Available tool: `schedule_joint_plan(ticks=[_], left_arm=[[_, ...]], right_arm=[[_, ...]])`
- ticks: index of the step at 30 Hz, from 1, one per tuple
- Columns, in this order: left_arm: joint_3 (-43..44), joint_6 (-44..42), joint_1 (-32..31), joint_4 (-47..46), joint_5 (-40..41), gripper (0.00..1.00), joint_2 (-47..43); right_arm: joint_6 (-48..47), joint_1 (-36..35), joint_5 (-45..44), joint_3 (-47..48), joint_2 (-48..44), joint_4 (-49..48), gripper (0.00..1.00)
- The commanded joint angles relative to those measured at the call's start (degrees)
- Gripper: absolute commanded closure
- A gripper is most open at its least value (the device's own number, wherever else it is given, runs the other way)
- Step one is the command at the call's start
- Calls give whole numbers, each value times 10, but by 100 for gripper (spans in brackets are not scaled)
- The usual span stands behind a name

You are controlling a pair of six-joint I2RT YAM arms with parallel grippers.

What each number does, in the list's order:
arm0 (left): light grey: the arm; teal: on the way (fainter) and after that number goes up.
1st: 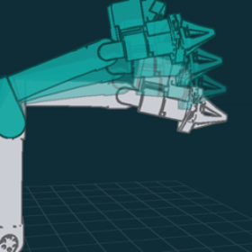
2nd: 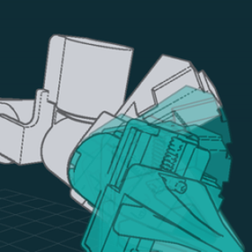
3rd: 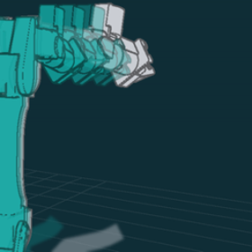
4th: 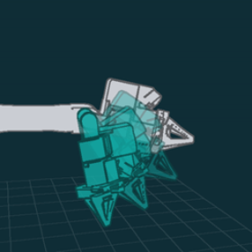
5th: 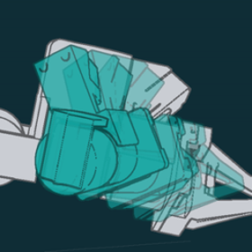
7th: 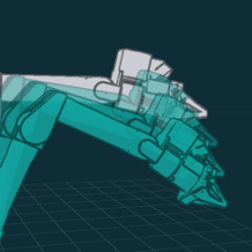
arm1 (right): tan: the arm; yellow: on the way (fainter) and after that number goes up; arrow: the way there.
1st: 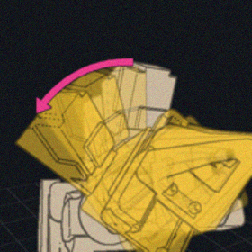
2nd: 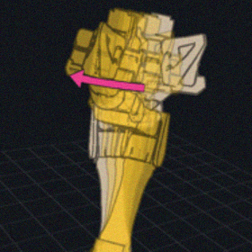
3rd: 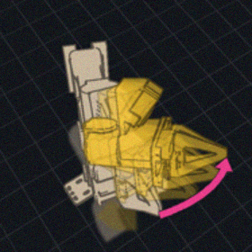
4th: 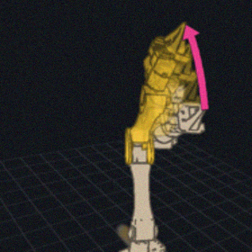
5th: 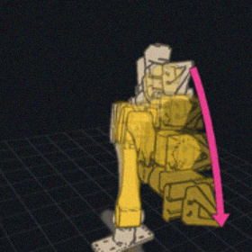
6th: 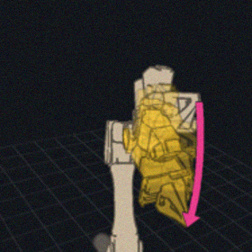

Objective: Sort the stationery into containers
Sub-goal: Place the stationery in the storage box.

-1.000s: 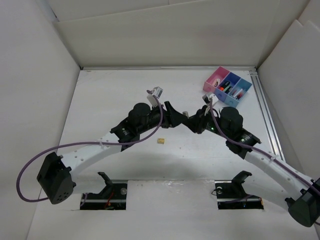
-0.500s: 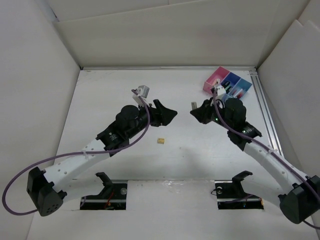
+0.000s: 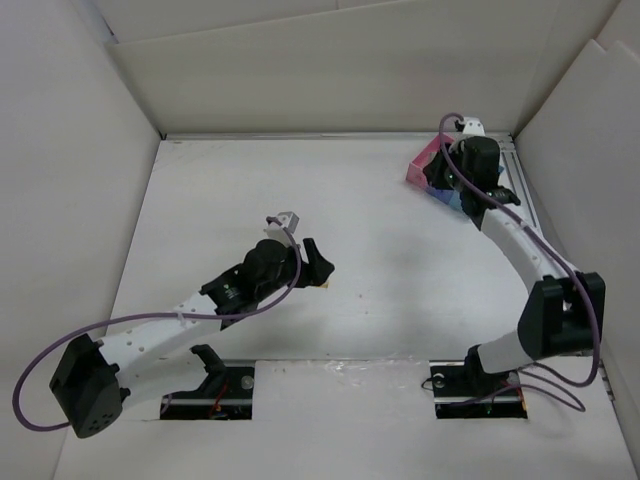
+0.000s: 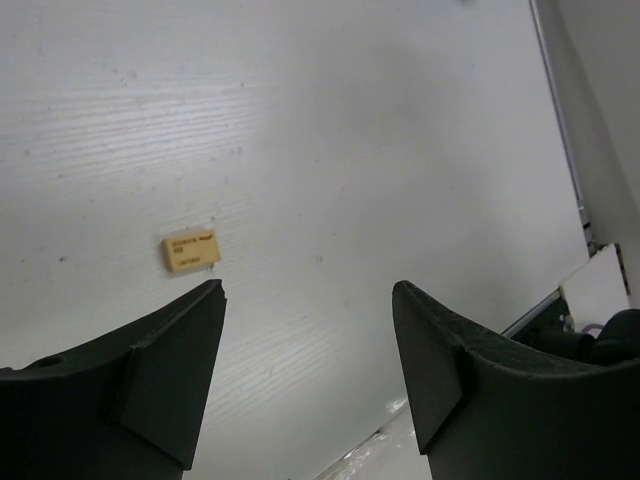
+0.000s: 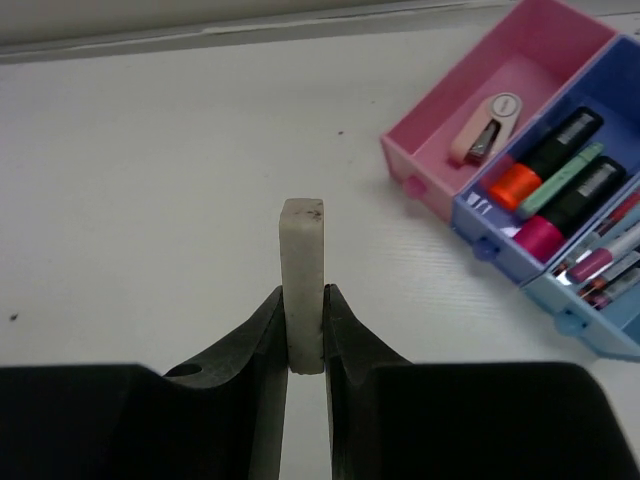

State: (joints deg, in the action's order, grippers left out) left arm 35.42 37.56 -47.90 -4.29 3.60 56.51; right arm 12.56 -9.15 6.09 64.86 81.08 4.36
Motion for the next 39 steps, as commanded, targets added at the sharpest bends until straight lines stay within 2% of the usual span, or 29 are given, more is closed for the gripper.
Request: schedule_joint_plan(ticks=[1,8,14,19,22,25,26,32,39], left_arm=[[-19,1,-2,-5,5,36,-9],[-39,1,-2,-5,5,36,11],[-44,1,-2,-11,17,36,30],[-49,1,-2,-11,27,36,41],[-49,1,-2,-5,39,36,57],[-49,1,-2,-5,39,36,73],[-49,1,-2,-5,39,36,73],[-49,1,-2,-11,44,36,78],[-49,1,-2,-5,55,38,44]], right_arm=[[-10,32,-23,66,63,6,91],[-3,93,3,170,206,26,91],[2,104,22,281,317,58,91],[7,104,34,315,364,65,91],[7,104,34,330,377,65,88],[7,104,39,335,382,65,79],[7,104,45,335,382,65,73],[12,109,50,327,352,65,58],[6,103,66,256,277,60,58]])
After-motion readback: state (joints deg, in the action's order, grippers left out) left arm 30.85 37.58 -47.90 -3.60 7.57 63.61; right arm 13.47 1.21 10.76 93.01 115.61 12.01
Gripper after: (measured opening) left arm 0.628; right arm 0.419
